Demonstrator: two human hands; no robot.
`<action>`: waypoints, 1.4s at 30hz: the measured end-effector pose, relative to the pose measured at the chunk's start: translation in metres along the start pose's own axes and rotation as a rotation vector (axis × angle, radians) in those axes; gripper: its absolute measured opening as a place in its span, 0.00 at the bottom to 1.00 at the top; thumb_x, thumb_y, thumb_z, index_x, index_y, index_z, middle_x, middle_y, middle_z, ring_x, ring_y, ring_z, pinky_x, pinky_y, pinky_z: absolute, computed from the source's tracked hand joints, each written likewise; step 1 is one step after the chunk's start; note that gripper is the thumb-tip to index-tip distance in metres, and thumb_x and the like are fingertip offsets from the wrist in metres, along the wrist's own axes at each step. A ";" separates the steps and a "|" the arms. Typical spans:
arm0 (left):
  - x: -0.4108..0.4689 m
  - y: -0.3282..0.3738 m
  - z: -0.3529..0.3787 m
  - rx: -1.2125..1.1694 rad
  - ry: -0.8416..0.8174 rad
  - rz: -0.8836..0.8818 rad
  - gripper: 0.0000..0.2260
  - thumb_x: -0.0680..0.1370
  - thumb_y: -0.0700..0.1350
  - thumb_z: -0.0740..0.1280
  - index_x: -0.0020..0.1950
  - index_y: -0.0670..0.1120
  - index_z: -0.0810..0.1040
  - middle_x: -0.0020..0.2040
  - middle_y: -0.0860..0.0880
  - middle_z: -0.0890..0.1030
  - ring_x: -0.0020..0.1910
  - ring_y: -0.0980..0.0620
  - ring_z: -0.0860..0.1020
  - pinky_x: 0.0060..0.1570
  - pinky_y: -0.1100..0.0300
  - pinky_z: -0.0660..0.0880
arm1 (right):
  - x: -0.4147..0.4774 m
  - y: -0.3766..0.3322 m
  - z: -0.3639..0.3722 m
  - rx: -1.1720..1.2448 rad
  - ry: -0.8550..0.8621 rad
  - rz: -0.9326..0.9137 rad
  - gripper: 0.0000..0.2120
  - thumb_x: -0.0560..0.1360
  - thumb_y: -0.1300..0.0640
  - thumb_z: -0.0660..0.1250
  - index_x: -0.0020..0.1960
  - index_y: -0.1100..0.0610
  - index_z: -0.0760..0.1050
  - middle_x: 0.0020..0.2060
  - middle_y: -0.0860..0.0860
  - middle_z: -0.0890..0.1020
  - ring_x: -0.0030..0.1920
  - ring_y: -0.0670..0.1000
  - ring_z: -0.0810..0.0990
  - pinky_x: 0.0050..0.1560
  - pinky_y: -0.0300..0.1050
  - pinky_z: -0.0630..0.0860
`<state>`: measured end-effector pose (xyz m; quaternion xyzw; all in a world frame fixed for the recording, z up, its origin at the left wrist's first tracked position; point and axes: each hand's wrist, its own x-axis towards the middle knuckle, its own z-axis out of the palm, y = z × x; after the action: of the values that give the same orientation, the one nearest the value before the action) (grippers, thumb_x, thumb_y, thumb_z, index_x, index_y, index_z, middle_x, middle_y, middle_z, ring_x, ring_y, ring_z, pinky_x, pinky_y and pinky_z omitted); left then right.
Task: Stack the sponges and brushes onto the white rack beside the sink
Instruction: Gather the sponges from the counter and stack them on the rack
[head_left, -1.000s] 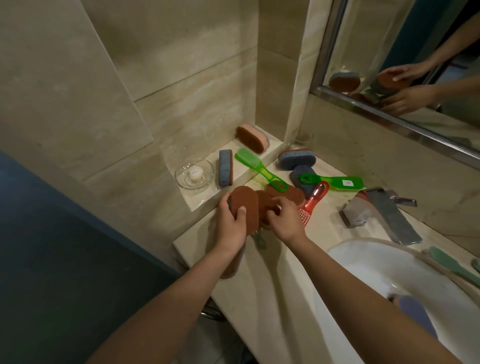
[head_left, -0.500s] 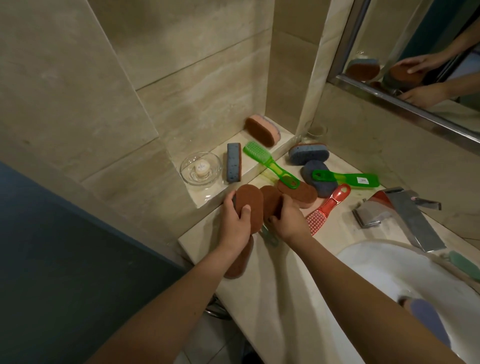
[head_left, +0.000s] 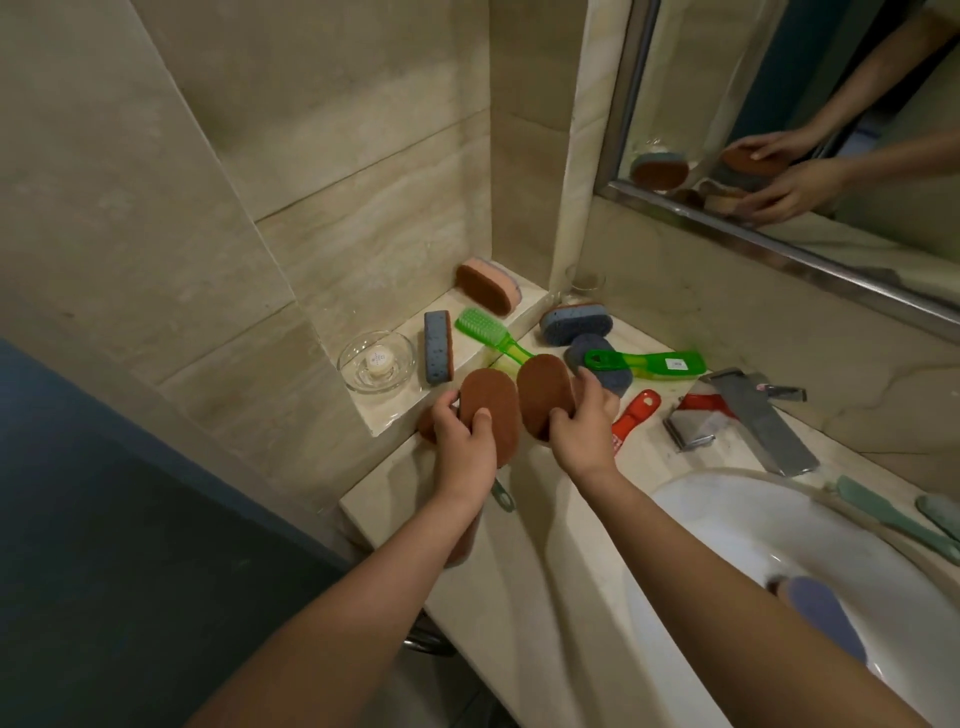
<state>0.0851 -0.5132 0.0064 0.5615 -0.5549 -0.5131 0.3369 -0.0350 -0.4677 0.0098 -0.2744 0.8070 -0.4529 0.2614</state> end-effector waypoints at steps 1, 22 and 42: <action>-0.003 0.005 0.005 -0.012 0.002 0.010 0.18 0.80 0.43 0.61 0.70 0.46 0.63 0.63 0.48 0.70 0.56 0.54 0.71 0.45 0.74 0.66 | -0.004 -0.001 -0.007 0.046 0.021 0.003 0.30 0.76 0.67 0.58 0.76 0.55 0.58 0.72 0.57 0.59 0.70 0.56 0.65 0.67 0.38 0.58; -0.143 0.115 0.136 -0.207 -0.491 0.239 0.23 0.76 0.43 0.68 0.67 0.52 0.63 0.60 0.47 0.75 0.49 0.59 0.76 0.42 0.70 0.72 | -0.098 0.003 -0.228 0.558 0.464 -0.031 0.26 0.78 0.68 0.53 0.71 0.50 0.70 0.66 0.48 0.74 0.64 0.49 0.75 0.67 0.49 0.72; -0.337 0.205 0.249 -0.115 -0.881 0.746 0.39 0.69 0.43 0.73 0.72 0.66 0.58 0.62 0.57 0.57 0.55 0.63 0.69 0.42 0.80 0.69 | -0.225 0.021 -0.474 0.153 0.722 -0.262 0.36 0.71 0.60 0.72 0.76 0.52 0.63 0.70 0.51 0.67 0.65 0.45 0.69 0.65 0.43 0.70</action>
<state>-0.1605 -0.1710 0.2079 0.0424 -0.7743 -0.5744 0.2621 -0.1971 -0.0267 0.2453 -0.1777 0.7690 -0.6088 -0.0798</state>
